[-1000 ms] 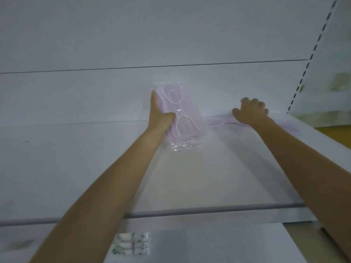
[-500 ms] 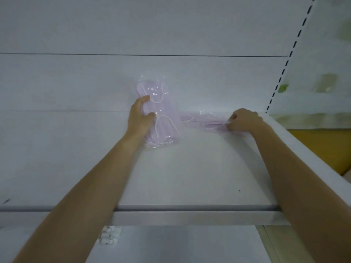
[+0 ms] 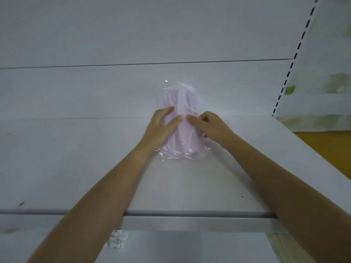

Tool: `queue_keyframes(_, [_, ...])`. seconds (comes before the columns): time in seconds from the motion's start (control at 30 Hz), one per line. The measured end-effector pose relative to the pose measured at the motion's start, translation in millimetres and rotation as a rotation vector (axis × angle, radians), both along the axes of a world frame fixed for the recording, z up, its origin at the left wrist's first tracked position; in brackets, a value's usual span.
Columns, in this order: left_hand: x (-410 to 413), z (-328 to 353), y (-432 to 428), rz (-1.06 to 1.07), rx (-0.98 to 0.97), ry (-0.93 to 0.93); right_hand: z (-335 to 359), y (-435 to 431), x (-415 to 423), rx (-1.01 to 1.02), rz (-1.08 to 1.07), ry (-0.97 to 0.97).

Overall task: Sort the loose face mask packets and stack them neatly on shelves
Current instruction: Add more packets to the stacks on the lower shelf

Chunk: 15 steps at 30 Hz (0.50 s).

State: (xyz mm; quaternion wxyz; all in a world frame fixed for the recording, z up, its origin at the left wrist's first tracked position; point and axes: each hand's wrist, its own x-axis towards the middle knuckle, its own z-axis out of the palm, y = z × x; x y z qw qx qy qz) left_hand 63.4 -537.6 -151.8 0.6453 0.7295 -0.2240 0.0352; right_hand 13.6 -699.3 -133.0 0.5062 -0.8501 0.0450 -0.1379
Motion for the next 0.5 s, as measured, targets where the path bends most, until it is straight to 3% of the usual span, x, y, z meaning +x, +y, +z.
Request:
queue_keyframes(0.13, [5,1,7,0.040,0.067,-0.049,3,-11,3,0.002,0.031,-0.021])
queue_keyframes(0.2, [7,2,10,0.083,0.067,-0.014,-4,-26,6,-0.310,-0.050,0.041])
queue_keyframes(0.27, [10,1,12,0.126,0.055,0.012,-12,-39,6,-0.684,-0.105,0.230])
queue_keyframes(0.3, [11,1,14,0.146,0.055,0.008,-14,-44,6,-0.777,-0.122,0.280])
queue_keyframes(0.33, [13,1,15,0.168,0.059,-0.005,-12,-48,6,-0.815,-0.134,0.284])
queue_keyframes(0.43, [18,1,17,0.232,0.085,-0.014,-2,-51,3,-0.681,-0.167,0.190])
queue_keyframes(0.5, [17,0,15,0.258,0.103,0.024,-1,-50,2,-0.758,-0.119,0.251])
